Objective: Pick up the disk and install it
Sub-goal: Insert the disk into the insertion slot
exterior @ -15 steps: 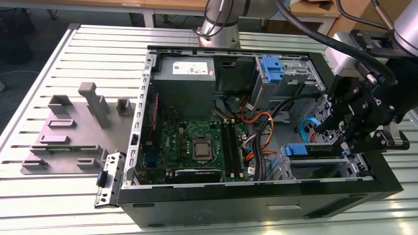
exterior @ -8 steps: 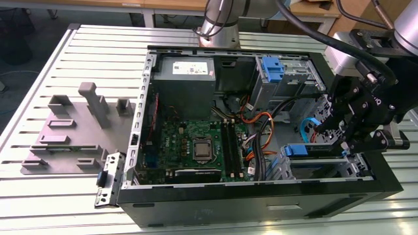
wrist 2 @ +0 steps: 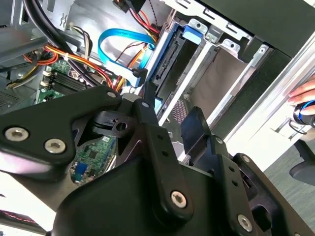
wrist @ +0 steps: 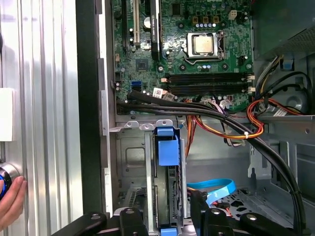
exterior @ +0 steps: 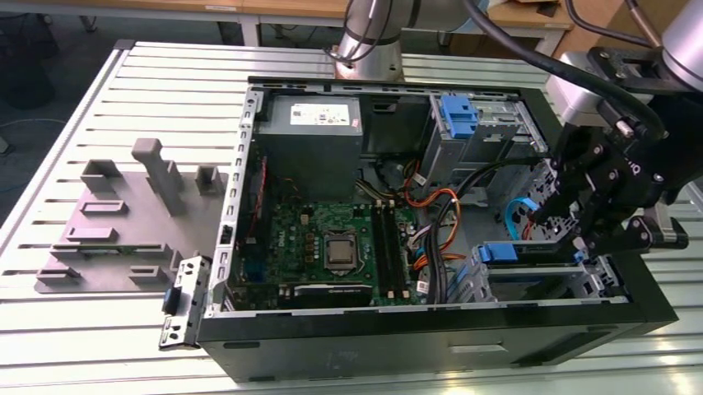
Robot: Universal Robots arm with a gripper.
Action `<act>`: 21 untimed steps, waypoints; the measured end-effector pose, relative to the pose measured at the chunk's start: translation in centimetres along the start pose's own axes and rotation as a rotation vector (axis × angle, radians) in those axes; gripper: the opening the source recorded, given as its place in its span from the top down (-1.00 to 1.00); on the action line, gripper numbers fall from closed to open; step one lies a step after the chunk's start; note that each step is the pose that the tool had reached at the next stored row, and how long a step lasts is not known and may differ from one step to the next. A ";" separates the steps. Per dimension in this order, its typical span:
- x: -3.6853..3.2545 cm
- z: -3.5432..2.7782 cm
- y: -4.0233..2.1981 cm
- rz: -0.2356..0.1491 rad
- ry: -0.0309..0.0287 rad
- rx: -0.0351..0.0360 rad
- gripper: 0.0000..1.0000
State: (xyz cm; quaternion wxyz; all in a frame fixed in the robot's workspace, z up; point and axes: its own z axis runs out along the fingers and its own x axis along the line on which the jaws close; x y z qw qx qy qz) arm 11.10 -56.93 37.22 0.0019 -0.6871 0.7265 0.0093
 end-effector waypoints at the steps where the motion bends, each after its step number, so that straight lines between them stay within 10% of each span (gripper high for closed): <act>1: -0.12 0.00 0.01 0.000 0.0001 0.0000 0.04; 21: -1.78 0.43 0.10 0.000 0.0001 0.0000 0.04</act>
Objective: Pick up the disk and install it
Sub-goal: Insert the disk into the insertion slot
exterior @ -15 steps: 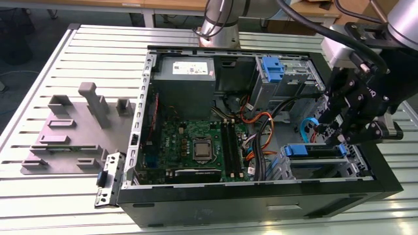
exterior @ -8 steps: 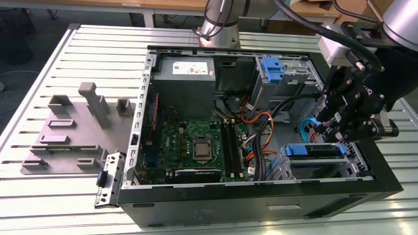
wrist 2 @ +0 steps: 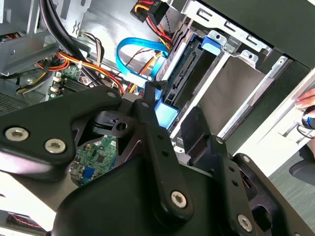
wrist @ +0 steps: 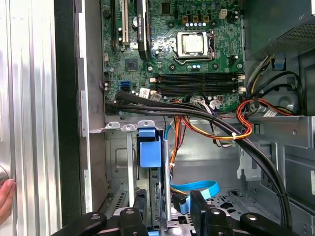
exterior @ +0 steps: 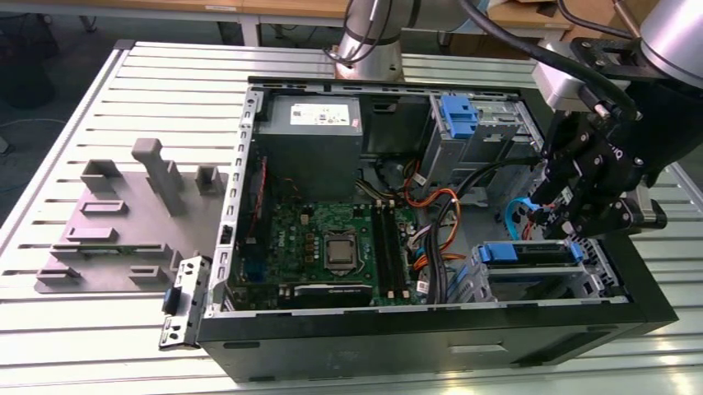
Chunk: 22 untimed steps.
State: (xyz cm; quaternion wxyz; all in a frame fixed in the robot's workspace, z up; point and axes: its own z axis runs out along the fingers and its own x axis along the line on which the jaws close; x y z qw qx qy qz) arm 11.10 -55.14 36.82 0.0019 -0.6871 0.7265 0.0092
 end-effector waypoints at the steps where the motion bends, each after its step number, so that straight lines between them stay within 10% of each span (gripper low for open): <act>1: 0.00 0.00 0.00 0.000 0.0000 0.0000 0.04; 22: 1.50 -0.11 -0.08 0.000 -0.0008 0.0001 0.04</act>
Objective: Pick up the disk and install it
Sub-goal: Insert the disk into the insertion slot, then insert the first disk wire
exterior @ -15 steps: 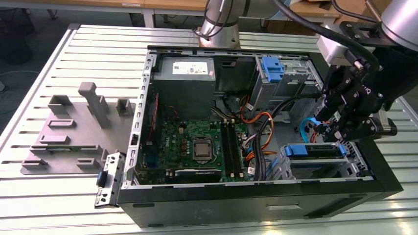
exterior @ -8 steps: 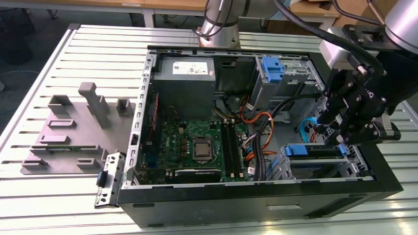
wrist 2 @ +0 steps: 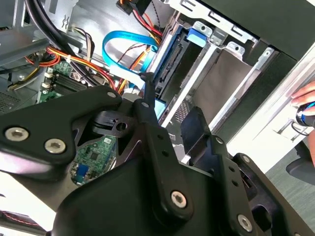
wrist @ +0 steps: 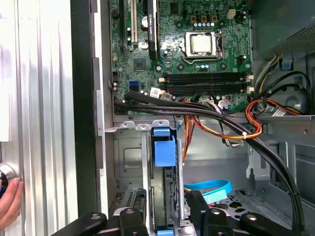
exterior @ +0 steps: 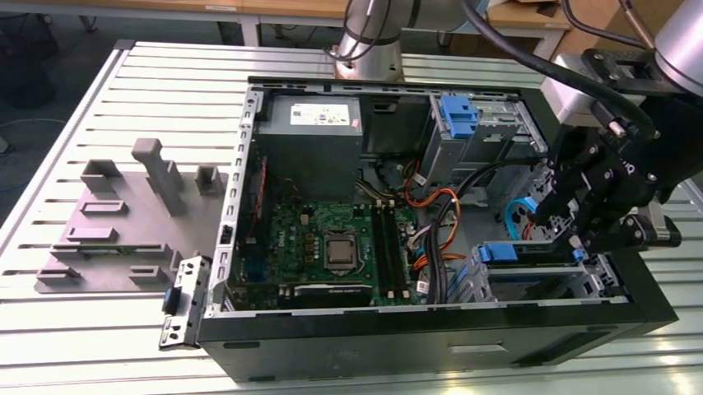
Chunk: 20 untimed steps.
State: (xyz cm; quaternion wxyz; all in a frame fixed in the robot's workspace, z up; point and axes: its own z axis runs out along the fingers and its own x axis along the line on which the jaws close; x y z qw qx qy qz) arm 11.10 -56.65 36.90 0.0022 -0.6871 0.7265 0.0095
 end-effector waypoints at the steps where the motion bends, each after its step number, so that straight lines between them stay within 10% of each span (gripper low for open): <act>1: 0.00 0.07 0.00 0.000 -0.0001 0.0002 0.04; 20: -0.05 0.93 -0.01 0.000 0.0005 0.0003 0.04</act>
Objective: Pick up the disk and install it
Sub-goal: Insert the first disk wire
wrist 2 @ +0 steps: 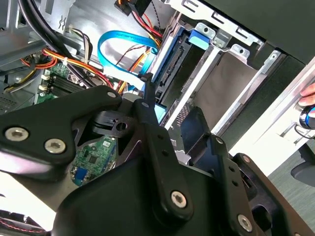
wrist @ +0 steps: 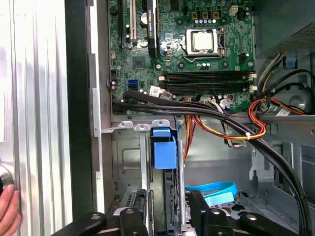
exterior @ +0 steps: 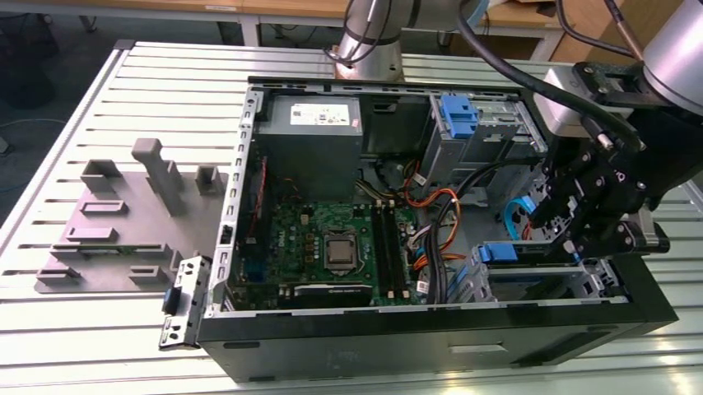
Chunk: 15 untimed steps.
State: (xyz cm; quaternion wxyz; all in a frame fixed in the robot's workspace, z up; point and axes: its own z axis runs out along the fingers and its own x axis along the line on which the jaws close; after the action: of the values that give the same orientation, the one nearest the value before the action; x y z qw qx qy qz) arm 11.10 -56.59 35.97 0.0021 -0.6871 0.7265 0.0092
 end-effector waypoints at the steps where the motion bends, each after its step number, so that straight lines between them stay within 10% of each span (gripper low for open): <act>1: -0.01 -0.13 0.00 0.000 -0.0003 0.0000 0.04; 15: -0.69 -0.90 0.05 0.000 -0.0004 0.0000 0.04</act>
State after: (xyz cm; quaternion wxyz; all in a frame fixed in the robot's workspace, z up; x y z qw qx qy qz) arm 11.10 -55.91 36.87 0.0022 -0.6871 0.7265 0.0093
